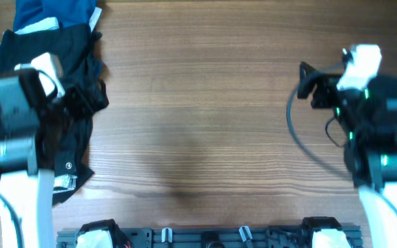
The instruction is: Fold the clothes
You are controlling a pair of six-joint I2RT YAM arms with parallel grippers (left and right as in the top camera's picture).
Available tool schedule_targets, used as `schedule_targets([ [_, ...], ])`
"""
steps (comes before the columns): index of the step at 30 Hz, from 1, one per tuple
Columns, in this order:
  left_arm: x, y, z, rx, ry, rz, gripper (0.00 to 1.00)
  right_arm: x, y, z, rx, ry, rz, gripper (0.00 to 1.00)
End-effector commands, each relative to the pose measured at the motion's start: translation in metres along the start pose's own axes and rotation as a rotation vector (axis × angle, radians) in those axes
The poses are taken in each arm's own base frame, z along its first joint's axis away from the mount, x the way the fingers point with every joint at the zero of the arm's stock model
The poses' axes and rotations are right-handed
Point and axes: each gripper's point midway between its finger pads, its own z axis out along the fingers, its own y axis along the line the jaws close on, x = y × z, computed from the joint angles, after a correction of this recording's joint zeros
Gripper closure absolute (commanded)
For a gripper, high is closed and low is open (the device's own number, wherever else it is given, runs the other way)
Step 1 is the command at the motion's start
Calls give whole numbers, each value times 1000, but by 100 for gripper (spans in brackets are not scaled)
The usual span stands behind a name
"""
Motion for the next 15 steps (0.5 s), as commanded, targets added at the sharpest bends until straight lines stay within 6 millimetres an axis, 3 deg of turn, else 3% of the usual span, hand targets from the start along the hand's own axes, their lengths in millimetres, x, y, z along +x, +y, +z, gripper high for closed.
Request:
schedule_targets([
  [1,2,15,43,-58,109,12,0,-1,12,33,-74,84,2,0],
  [4,4,31,66,-91,159,29,0,17,27,56,-169,161,51,0],
  [8,-6,79,78,-178,158,-76,0,39,50,69,-321,249,72,0],
  [12,-24,140,67,-268,84,-206,0,47,57,75,-370,278,86,0],
  [15,-26,192,49,-349,45,-318,0,46,57,76,-370,276,84,0],
])
